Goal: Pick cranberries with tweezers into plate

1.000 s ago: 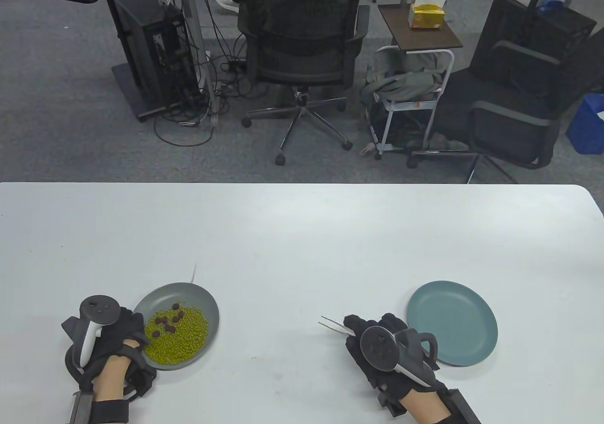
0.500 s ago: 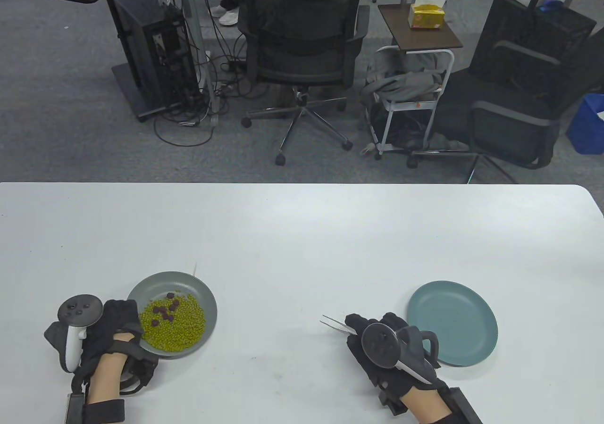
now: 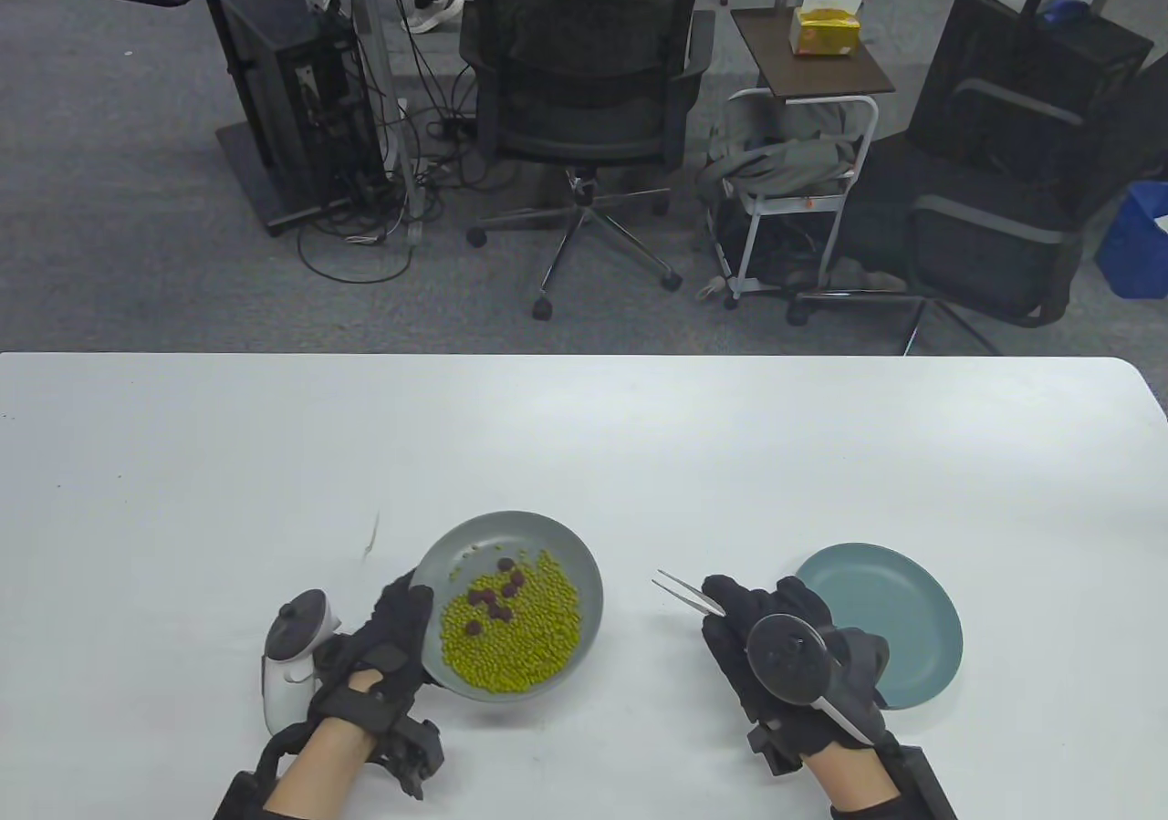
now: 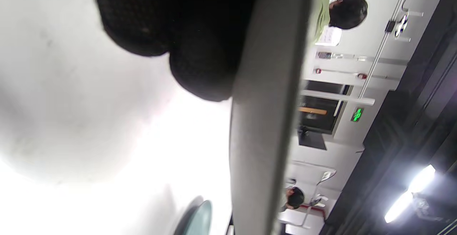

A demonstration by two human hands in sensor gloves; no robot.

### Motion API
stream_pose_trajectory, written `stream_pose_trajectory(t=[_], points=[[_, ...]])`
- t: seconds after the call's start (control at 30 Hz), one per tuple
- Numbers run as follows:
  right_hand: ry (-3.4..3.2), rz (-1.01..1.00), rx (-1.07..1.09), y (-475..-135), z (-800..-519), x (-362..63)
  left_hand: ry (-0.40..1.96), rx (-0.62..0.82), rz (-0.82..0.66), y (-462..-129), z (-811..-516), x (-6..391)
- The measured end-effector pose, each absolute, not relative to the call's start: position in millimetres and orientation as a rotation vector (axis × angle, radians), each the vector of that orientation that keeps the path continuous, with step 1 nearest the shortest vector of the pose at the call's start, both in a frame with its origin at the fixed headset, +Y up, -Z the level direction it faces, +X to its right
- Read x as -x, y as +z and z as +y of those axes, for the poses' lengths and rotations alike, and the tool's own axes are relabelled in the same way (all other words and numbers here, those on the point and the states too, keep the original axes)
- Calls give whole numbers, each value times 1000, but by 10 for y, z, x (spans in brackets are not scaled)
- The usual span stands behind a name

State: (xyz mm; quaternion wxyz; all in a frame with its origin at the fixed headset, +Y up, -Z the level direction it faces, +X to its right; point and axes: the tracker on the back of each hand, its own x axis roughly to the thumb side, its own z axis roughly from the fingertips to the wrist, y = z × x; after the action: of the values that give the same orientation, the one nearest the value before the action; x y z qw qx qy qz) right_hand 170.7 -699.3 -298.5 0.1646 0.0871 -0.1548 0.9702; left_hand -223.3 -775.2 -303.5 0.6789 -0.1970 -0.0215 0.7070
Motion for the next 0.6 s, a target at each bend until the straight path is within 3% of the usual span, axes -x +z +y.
stream_pose_trajectory(t=[0.23, 0.6], points=[[2756, -485, -258, -2957, -6953, -1720, 1589, 541, -76, -2972, -7919, 1966], [2865, -524, -541, -2736, -6912, -1316, 1526, 565, -103, -2968, -8001, 1860]])
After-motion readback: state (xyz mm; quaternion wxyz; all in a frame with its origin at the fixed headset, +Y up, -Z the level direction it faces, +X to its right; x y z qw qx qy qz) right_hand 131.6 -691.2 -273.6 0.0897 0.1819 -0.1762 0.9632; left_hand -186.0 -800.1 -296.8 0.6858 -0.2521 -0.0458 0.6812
